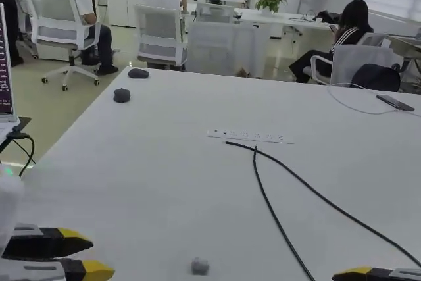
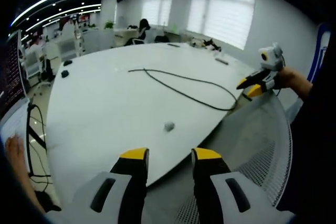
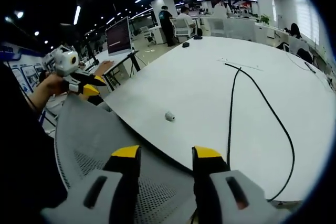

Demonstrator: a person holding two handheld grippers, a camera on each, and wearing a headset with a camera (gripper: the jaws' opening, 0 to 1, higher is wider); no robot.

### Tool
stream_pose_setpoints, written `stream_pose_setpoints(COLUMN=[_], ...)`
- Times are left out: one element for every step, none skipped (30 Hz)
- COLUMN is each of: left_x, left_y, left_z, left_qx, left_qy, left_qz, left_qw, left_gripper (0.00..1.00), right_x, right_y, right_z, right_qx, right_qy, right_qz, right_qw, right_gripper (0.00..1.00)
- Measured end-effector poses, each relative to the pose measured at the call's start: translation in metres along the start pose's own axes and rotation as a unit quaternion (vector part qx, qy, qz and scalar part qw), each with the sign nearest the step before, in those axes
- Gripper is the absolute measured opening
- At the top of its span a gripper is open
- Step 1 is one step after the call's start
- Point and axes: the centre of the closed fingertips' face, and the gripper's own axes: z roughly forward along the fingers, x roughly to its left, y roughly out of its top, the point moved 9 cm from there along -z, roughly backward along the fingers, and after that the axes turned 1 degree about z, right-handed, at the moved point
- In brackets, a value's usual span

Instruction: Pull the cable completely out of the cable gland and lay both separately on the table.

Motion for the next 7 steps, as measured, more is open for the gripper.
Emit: stream_pose_setpoints(left_x=[0.0003, 0.0004, 0.0003, -0.0003, -0.0003, 0.0002, 0.0006], left_y=[-0.0008, -0.0017, -0.0018, -0.0018, -0.0017, -0.0018, -0.0019], left_z=[-0.0004, -0.0011, -0.0016, -0.0017, -0.0019, -0.0022, -0.0025], left_qx=[-0.004, -0.006, -0.007, -0.008, -0.008, -0.008, -0.008], left_qy=[0.001, 0.001, 0.001, 0.001, 0.001, 0.003, 0.005], left_qz=[-0.006, -0.013, -0.015, -0.014, -0.014, -0.013, -0.014], left_qw=[1.0, 0.9999, 0.9999, 0.9999, 0.9999, 0.9999, 0.9999], left_gripper=[0.35, 0.37, 0.38, 0.38, 0.37, 0.38, 0.38], right_x=[-0.0001, 0.0, 0.0001, 0.0004, 0.0007, 0.0012, 0.0012], right_y=[-0.0006, -0.0011, -0.0014, -0.0017, -0.0018, -0.0015, -0.0014], right_z=[0.0002, 0.0009, 0.0012, 0.0018, 0.002, 0.0023, 0.0024], right_qx=[0.003, 0.008, 0.01, 0.012, 0.013, 0.014, 0.015], right_qy=[-0.001, -0.004, -0.004, -0.004, -0.002, -0.001, -0.001], right_qz=[-0.001, -0.003, -0.003, -0.004, -0.004, -0.005, -0.005], right_qw=[1.0, 1.0, 0.9999, 0.9999, 0.9999, 0.9999, 0.9999], right_gripper=[0.4, 0.4, 0.4, 0.4, 0.4, 0.4, 0.4])
